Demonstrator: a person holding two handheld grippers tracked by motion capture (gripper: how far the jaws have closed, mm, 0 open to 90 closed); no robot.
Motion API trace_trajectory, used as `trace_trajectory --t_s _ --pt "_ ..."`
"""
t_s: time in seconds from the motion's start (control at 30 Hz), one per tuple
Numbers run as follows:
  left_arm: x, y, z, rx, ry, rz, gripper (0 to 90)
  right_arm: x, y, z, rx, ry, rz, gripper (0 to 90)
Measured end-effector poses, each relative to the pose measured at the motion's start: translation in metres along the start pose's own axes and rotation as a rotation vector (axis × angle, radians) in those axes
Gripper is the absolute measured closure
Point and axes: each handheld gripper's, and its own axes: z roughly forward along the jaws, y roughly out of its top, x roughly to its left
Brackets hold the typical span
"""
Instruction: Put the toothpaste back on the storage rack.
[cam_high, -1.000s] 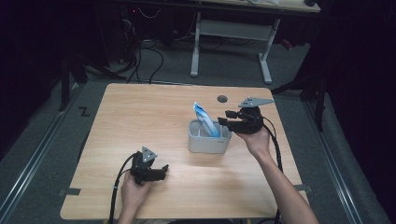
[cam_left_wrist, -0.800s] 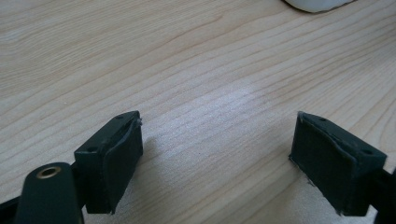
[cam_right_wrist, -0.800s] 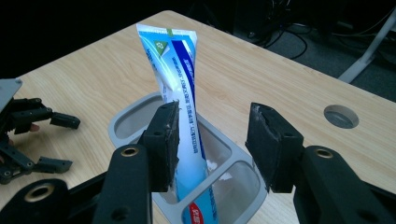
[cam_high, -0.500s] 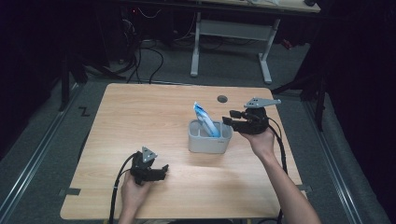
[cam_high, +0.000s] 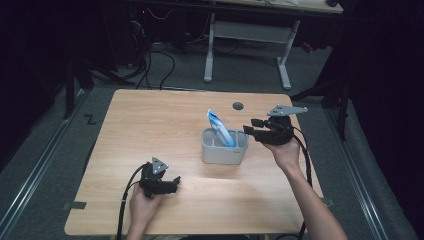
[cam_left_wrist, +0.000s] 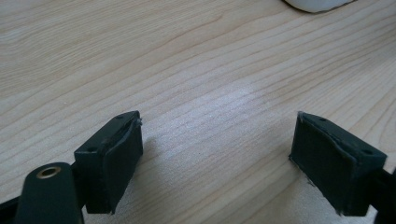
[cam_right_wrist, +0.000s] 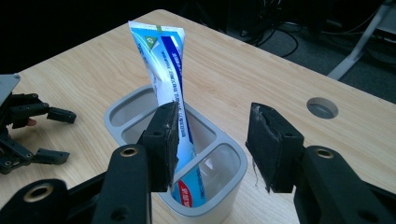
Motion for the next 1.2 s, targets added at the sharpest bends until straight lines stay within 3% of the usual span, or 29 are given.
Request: trace_trajectory --t_s 0.33,1.2 --pt "0.0 0.0 0.0 0.0 0.0 0.0 16.9 -0.002 -0.002 -0.009 -0.011 -0.013 0.0 53.7" --pt "0.0 0.0 0.0 -0.001 0.0 0.001 16.9 -0.018 -0.027 -0.036 -0.055 -0.041 0.07 54.2"
